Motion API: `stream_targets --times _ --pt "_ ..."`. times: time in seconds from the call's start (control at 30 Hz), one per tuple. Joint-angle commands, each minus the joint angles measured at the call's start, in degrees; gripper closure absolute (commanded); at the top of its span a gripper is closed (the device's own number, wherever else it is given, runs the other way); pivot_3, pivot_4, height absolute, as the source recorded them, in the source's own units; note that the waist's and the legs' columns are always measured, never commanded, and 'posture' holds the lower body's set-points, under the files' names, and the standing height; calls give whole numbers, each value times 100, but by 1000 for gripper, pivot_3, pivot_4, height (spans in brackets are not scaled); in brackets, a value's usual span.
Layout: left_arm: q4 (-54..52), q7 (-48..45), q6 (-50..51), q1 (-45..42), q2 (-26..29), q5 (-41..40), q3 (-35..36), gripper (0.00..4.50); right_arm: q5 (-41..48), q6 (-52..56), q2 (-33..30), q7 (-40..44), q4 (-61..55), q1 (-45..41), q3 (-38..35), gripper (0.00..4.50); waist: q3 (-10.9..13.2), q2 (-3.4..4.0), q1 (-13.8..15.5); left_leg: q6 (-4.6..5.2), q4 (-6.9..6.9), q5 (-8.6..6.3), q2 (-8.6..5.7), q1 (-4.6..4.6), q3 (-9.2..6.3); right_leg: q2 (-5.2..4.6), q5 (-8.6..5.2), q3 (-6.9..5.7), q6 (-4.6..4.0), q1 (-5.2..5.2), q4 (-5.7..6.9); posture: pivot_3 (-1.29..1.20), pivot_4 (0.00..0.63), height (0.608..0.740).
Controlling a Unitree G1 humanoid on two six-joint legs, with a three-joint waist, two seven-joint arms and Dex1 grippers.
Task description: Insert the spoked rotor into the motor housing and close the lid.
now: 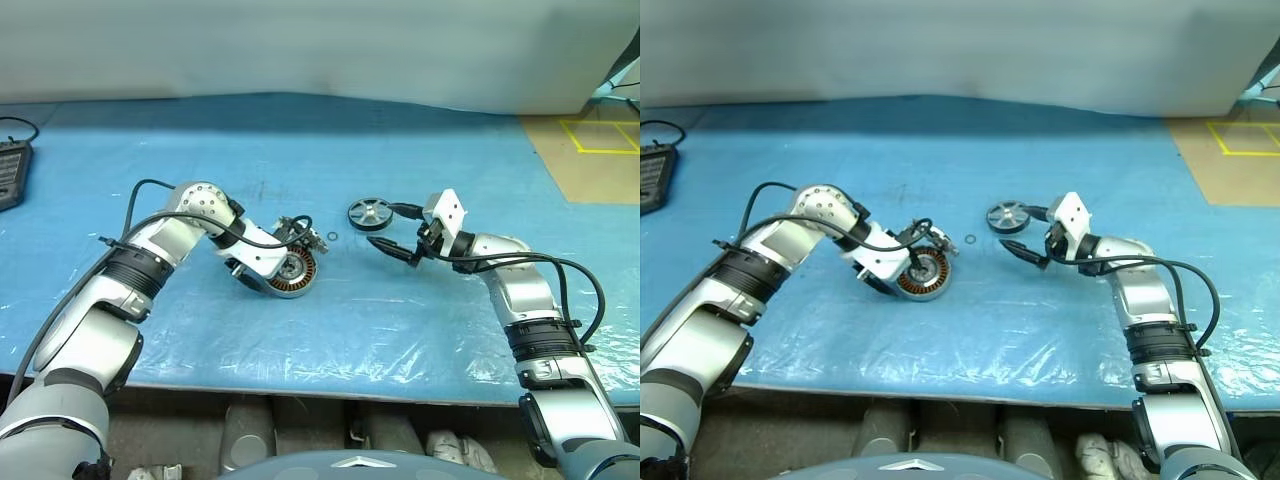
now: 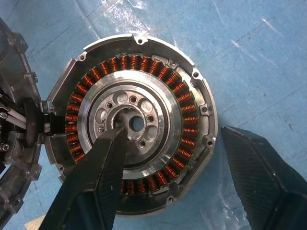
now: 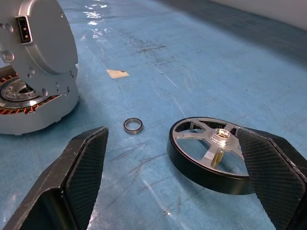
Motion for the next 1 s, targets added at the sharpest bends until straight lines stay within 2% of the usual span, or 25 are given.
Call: stream_targets --times 0.03,0.3,0.63,0.67,0.77,0.87,1.0 --pt "-43 -43 -173 29 81 99 -73 1253 80 -13 -52 -22 -293 13 -76 0 0 0 0 0 0 0 0 0 0 0 0 0 0 0 0 0 150 740" --pt "-28 224 -600 345 152 619 -341 1253 82 -30 -16 -65 -285 15 -66 0 -5 7 -2 -1 0 -1 0 8 0 0 0 1 0 6 0 0 150 740" --pt "665 897 -1010 169 -14 1325 -626 1253 81 -52 4 -120 -312 57 -78 0 -16 25 -7 -18 0 -12 -4 73 4 -2 -1 13 0 67 -2 0 150 740" --pt "736 934 -1053 172 -23 1364 -652 1626 79 -55 6 -129 -313 57 -79 0 -18 28 -8 -19 -1 -12 -4 91 4 -2 -2 14 1 83 -3 0 150 740" --pt "931 1148 -1136 167 -30 1587 -725 2304 88 -59 -7 -150 -339 79 -87 0 -22 33 -6 -17 -6 -14 -7 130 4 -9 -4 14 3 119 -7 0 150 740" --pt "1075 1394 -1107 152 -42 1750 -764 2322 90 -62 -20 -167 -359 105 -96 0 -26 33 -7 -12 -23 -17 -13 153 6 -35 -14 14 22 134 -5 0 150 740" --pt "1037 1265 -661 217 -139 1502 -623 2322 81 -63 -11 -180 -334 91 -89 0 -29 36 -8 2 -41 -26 -20 174 11 -52 -28 13 47 146 -5 0 150 740"
